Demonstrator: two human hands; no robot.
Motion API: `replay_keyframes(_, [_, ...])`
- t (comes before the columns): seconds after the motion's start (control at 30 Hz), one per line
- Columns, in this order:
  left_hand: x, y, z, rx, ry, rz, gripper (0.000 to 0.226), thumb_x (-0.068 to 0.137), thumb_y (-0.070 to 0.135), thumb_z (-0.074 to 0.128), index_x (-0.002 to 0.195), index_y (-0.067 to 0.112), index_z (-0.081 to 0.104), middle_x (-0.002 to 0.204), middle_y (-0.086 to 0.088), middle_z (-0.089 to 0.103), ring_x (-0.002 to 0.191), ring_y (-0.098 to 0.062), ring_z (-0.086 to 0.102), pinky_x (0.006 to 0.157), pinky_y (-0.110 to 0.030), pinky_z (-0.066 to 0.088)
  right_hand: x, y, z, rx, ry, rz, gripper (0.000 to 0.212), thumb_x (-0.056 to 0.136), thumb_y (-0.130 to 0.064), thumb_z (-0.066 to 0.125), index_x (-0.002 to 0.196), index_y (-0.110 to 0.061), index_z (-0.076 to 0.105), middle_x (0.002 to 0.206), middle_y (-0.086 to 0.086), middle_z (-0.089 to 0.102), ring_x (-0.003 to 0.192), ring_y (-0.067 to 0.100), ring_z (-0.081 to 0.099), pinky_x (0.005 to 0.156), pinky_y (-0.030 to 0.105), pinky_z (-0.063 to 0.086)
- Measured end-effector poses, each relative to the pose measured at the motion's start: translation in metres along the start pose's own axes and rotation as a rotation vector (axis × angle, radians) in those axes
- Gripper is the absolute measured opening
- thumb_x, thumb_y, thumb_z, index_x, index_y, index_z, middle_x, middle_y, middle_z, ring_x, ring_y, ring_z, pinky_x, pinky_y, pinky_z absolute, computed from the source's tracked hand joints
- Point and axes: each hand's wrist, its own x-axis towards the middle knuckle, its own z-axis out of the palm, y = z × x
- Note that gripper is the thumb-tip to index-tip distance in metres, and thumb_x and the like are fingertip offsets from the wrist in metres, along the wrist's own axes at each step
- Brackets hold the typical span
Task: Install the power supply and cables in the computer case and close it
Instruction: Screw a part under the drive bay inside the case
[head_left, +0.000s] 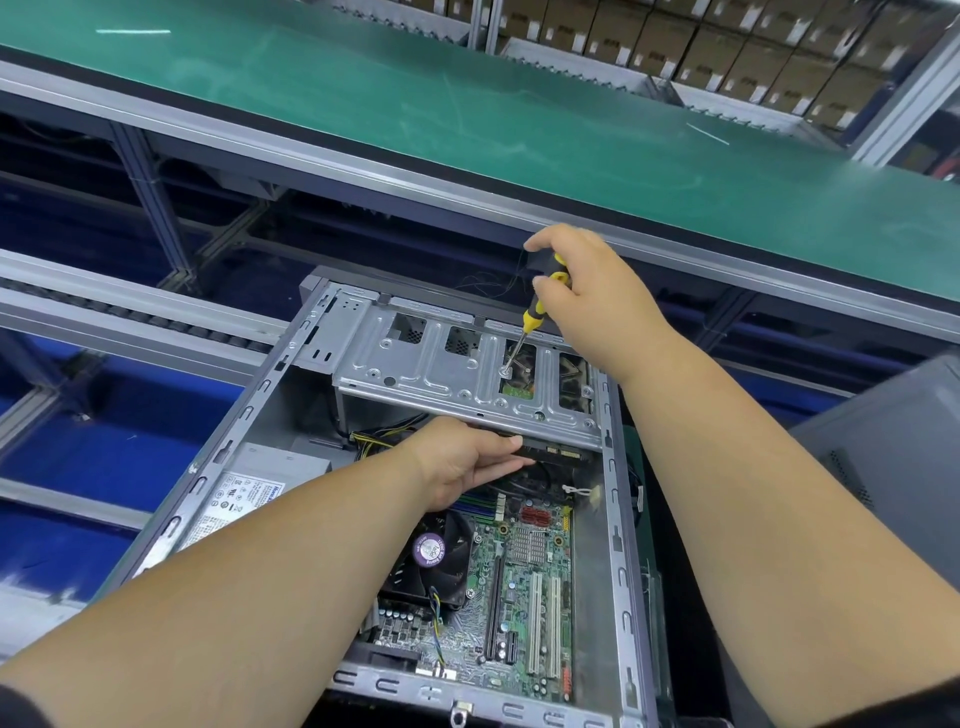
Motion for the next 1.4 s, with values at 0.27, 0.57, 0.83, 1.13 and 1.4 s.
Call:
replay_keyframes(0.27, [-0.0016,0.0011,0.0007,0.0,0.008,-0.003,0.012,0.082,-0.012,0.066,0.093,-0.013,0.062,0.086,-0.02,0.073,0.088,-0.031,0.073,0.074,-0.027,0.06,0.0005,0.0006,0.0015,-0.072,0.06,-0.009,0.04,0.094,-0.038,0.06,0.132,-0.035,0.049,0.096,-0.013,0.056,0.083,0.014,0.056,0.068,0.029,0.042])
replay_keyframes(0.57, [-0.0017,0.0007,0.0006,0.01,0.0,-0.005,0.009,0.083,-0.011,0.066,0.091,-0.012,0.062,0.092,-0.022,0.071,0.093,-0.032,0.071,0.08,-0.031,0.059,0.0017,0.0012,-0.0006,0.027,0.035,0.012,0.042,0.096,-0.028,0.056,0.135,-0.037,0.047,0.091,-0.015,0.052,0.077,0.009,0.053,0.065,0.024,0.041])
replay_keyframes(0.83, [-0.0007,0.0004,0.0001,0.006,-0.001,-0.009,0.009,0.083,-0.011,0.066,0.091,-0.012,0.062,0.088,-0.021,0.072,0.093,-0.032,0.072,0.08,-0.031,0.058,0.0013,-0.0005,0.0009,0.057,-0.004,0.011,0.046,0.093,-0.018,0.052,0.136,-0.032,0.047,0.105,-0.01,0.056,0.09,0.015,0.057,0.08,0.035,0.051])
replay_keyframes(1.13, [0.0013,0.0004,-0.0007,0.005,-0.007,-0.015,0.011,0.082,-0.011,0.067,0.092,-0.012,0.062,0.087,-0.02,0.073,0.092,-0.031,0.072,0.078,-0.029,0.059,0.0022,0.0005,0.0063,0.009,0.014,-0.025,0.047,0.096,-0.029,0.054,0.141,-0.034,0.042,0.126,-0.006,0.056,0.111,0.015,0.053,0.087,0.031,0.044])
replay_keyframes(1.4, [0.001,0.0002,-0.0002,0.001,0.003,-0.007,0.012,0.083,-0.011,0.066,0.093,-0.013,0.062,0.096,-0.023,0.07,0.091,-0.031,0.072,0.076,-0.027,0.06,0.0013,0.0009,0.0074,-0.008,0.054,-0.038,0.053,0.095,-0.033,0.061,0.143,-0.039,0.04,0.106,-0.01,0.055,0.084,0.013,0.051,0.079,0.029,0.045])
